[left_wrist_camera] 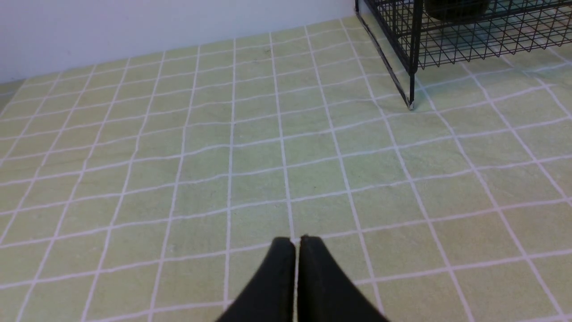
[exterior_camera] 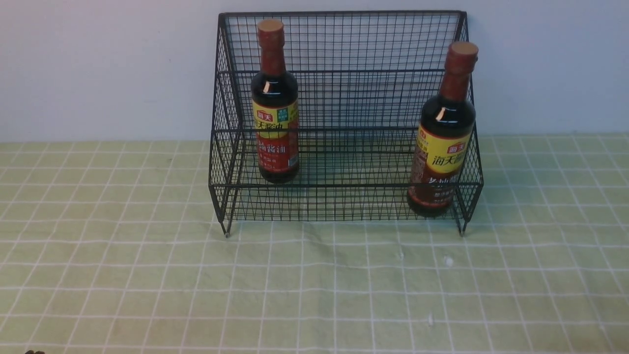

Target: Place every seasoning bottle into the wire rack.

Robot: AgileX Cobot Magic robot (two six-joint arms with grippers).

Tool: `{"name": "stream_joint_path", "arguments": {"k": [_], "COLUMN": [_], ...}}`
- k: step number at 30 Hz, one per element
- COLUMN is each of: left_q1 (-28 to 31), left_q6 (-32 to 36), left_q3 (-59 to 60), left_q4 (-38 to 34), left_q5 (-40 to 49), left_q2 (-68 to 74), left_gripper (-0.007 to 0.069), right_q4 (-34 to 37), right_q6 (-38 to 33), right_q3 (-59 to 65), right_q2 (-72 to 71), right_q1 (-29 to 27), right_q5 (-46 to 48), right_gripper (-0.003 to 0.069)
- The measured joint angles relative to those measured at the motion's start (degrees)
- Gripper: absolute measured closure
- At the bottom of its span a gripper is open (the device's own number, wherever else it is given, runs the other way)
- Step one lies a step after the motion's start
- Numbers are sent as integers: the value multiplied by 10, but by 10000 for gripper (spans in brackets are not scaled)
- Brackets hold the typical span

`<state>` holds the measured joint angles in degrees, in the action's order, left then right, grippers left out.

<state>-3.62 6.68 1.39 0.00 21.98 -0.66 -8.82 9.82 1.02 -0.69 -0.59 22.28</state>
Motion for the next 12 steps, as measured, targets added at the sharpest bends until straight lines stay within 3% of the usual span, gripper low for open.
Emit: {"name": "stream_joint_path", "arguments": {"k": [12], "left_q1": [0], "left_q6": [0], "left_q3": [0], "left_q4": [0], "left_q5": [0], "left_q2": [0], "left_gripper": [631], "right_q4": [0], "right_q6": [-16], "right_q3": [0], "right_q2": [0], "right_q1": [0], "right_q5": [0], "right_gripper": [672]}}
